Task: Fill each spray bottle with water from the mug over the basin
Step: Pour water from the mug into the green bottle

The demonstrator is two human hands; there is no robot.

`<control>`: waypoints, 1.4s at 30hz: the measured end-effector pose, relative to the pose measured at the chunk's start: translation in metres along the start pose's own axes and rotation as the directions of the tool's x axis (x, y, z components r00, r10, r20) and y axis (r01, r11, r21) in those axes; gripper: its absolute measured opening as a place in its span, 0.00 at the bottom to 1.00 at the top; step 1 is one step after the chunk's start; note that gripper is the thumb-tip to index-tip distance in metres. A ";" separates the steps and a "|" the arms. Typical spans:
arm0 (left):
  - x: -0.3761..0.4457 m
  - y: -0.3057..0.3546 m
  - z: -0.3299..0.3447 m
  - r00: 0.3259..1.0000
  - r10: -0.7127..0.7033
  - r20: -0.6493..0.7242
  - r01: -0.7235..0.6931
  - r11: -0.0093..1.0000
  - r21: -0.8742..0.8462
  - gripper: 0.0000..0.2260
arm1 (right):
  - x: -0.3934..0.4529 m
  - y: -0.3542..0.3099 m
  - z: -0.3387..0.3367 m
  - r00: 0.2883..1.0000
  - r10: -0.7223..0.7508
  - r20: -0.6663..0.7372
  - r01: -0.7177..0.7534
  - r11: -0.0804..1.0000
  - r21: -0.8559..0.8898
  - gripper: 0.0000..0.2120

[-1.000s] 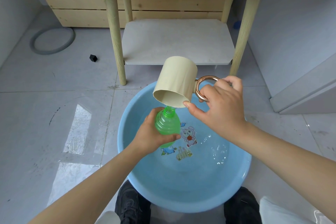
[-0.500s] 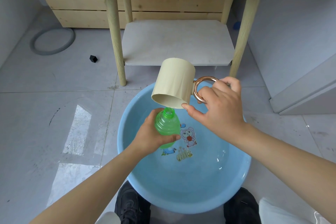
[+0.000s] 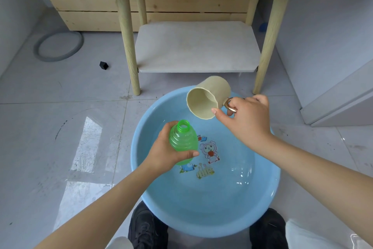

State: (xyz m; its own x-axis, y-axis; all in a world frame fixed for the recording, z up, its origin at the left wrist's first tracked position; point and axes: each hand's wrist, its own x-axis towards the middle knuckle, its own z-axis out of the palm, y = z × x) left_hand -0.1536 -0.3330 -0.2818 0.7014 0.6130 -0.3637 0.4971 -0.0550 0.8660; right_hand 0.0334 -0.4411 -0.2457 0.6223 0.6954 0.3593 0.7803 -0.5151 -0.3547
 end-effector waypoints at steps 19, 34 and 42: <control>-0.004 -0.018 -0.008 0.992 -0.124 0.037 0.126 0.991 -0.043 0.39 | -0.030 0.026 0.053 0.741 0.035 0.670 0.387 0.793 -0.470 0.12; -0.001 -0.013 0.000 0.996 -0.090 0.014 0.090 0.996 0.027 0.33 | -0.024 0.037 0.029 0.463 0.488 0.740 -0.696 0.717 -0.037 0.24; -0.002 -0.006 0.006 0.999 -0.026 0.023 0.023 0.995 0.098 0.32 | -0.009 0.026 0.000 0.480 0.494 0.725 -0.806 0.575 0.142 0.21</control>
State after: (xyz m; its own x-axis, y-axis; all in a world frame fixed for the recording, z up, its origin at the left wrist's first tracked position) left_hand -0.1551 -0.3382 -0.2881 0.7000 0.5958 -0.3937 0.5608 -0.1173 0.8196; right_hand 0.0483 -0.4602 -0.2583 0.6392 0.4430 -0.6286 -0.0614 -0.7854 -0.6159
